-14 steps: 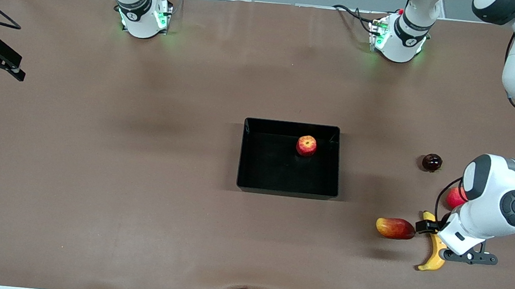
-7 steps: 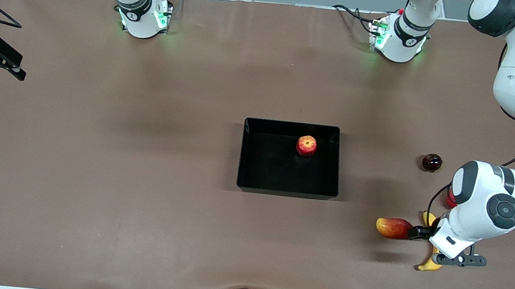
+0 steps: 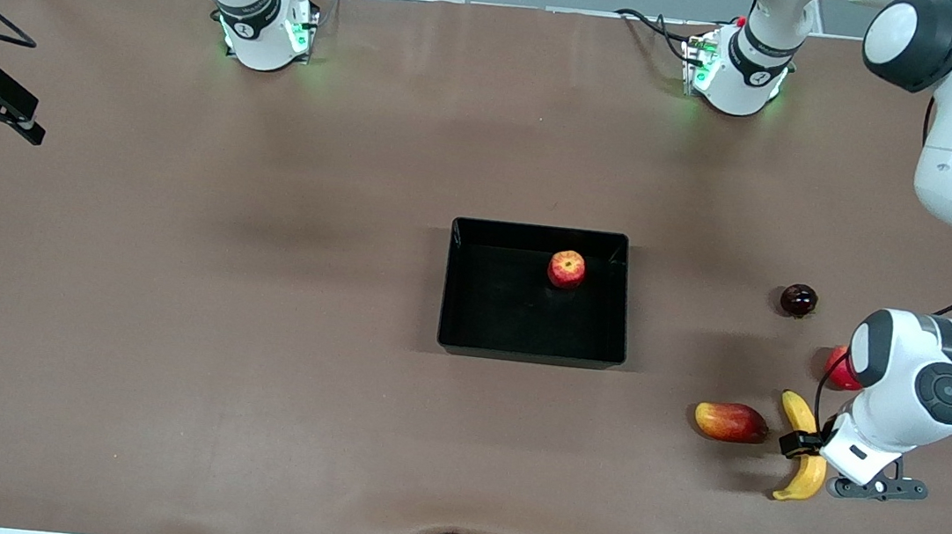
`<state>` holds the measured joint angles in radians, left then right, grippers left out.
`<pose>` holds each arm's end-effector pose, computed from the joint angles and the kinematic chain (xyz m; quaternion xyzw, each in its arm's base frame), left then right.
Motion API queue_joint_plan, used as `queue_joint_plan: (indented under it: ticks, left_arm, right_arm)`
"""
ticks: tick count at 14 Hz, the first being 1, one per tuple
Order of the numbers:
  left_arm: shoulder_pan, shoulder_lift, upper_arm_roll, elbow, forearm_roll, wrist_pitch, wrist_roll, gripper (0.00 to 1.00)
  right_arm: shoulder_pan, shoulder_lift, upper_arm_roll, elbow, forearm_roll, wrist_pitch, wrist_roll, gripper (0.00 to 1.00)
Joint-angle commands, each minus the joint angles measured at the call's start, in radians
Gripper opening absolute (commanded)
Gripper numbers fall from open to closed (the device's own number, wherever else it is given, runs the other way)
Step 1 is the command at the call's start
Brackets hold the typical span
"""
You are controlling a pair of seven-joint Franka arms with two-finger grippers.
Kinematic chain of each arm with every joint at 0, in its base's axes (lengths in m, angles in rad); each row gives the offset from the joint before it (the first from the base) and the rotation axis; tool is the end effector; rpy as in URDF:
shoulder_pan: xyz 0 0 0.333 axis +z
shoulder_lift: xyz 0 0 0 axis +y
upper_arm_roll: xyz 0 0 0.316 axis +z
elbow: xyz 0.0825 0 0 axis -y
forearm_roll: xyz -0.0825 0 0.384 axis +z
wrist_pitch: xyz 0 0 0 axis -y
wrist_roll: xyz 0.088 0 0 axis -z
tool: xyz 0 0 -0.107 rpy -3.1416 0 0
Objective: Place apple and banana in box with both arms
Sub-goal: 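Close the left gripper on the banana and lift it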
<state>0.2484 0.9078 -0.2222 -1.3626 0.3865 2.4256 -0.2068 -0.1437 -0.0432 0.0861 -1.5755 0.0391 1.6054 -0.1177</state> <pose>0.7500 0.0604 0.1974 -0.9938 -0.0311 -0.0958 0.0474 0.5443 -0.0262 0.6492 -0.9987 -0.0301 -0.0379 0.0144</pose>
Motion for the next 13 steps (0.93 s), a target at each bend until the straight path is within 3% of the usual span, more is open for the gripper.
queue_joint_plan:
  ticks: [1, 2, 3, 8, 13]
  left_arm:
    - [-0.023, 0.042, 0.041, 0.043, 0.023, 0.038, 0.024, 0.77]
    - [-0.032, 0.042, 0.043, 0.043, 0.025, 0.040, 0.033, 0.26]
    - [-0.034, 0.045, 0.043, 0.046, 0.023, 0.041, 0.055, 0.00]
    - [-0.040, 0.025, 0.041, 0.049, 0.025, 0.021, 0.078, 0.00]
    - [-0.038, -0.093, 0.006, 0.049, 0.014, -0.198, 0.081, 0.00]
  right_arm:
    - [-0.010, 0.009, 0.009, 0.026, 0.013, -0.018, 0.023, 1.00]
    - [-0.008, 0.009, 0.009, 0.028, 0.013, -0.018, 0.023, 1.00]
    - [-0.008, 0.009, 0.009, 0.028, 0.013, -0.018, 0.023, 1.00]
    - [-0.011, 0.009, 0.009, 0.028, 0.013, -0.018, 0.023, 1.00]
    - [-0.013, 0.009, 0.009, 0.028, 0.015, -0.018, 0.023, 1.00]
